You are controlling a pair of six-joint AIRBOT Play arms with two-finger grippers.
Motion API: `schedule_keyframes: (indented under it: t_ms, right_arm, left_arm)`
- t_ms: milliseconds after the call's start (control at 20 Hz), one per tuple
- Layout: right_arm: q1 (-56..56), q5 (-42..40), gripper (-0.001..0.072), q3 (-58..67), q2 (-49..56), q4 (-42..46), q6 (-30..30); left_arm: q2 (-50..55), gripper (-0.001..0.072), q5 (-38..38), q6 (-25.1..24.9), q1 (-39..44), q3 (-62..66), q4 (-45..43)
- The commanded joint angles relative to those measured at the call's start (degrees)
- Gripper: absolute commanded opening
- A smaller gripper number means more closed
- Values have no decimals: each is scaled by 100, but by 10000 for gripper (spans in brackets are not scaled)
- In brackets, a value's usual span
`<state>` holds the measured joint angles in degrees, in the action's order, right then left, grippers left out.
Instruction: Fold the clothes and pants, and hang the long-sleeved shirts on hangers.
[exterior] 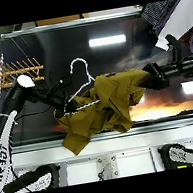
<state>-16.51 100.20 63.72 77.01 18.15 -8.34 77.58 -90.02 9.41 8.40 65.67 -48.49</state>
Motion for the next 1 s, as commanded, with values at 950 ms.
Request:
schedule_keyframes:
  t_ms: [950]
  right_arm:
    - [553,-94,619,-4,87,-151,22]
  left_arm:
    - [4,17,0,0,-4,-2,4]
